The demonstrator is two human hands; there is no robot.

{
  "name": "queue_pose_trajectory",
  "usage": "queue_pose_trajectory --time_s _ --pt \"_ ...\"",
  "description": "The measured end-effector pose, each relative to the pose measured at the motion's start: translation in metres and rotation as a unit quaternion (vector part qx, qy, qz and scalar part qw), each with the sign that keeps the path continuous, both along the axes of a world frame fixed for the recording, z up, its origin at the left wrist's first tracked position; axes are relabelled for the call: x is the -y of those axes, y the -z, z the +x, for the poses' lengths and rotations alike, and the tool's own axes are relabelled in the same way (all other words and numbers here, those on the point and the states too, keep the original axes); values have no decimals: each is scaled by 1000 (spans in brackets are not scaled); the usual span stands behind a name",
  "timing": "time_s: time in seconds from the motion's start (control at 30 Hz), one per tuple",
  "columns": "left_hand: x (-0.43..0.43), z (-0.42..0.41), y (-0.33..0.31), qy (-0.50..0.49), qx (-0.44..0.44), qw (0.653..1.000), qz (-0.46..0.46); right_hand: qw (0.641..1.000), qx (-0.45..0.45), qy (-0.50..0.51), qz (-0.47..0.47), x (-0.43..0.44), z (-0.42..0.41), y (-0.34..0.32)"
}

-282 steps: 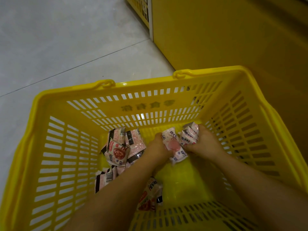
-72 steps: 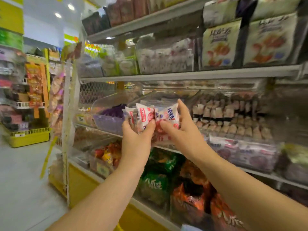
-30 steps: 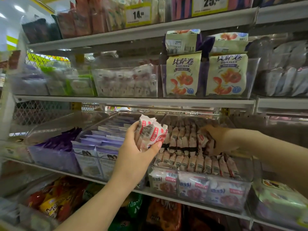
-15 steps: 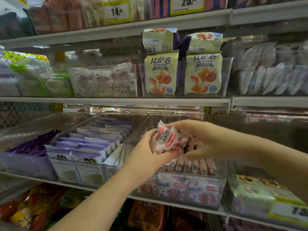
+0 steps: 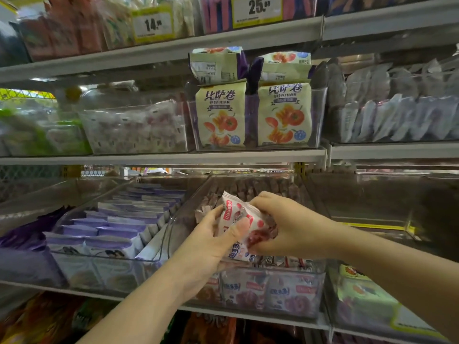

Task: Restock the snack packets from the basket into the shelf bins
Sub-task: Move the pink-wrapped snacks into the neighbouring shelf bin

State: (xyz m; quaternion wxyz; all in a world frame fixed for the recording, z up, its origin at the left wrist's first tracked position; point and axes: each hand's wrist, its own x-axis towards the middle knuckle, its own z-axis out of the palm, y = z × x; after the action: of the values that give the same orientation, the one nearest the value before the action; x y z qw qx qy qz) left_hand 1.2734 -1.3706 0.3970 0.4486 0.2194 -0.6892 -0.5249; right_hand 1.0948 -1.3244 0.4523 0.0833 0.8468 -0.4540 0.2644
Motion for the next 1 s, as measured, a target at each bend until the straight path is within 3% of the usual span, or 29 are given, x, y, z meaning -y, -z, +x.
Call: queue_pose_trajectory --time_s 0.27,0.43,0.53,0.6,0.73,0.9,1.0 --pt "2 -14 -1 -106 35 990 -87 998 -40 20 47 -15 -3 13" --pt "3 -20 1 -50 4 998 -48 998 -35 53 3 -30 -12 -7" --pt "11 -14 5 -103 -3 993 -59 992 0 121 -43 -42 -24 -15" --pt "16 -7 6 -164 18 983 -85 976 -9 190 -109 -43 -29 -18" --pt "18 4 5 -196 36 975 -98 922 -122 284 -234 -25 -23 -16" --pt "18 14 11 -189 24 974 -121 871 -207 378 -237 13 -24 -15" --pt "20 19 13 -189 25 973 -133 870 -205 398 -209 34 -29 -18"
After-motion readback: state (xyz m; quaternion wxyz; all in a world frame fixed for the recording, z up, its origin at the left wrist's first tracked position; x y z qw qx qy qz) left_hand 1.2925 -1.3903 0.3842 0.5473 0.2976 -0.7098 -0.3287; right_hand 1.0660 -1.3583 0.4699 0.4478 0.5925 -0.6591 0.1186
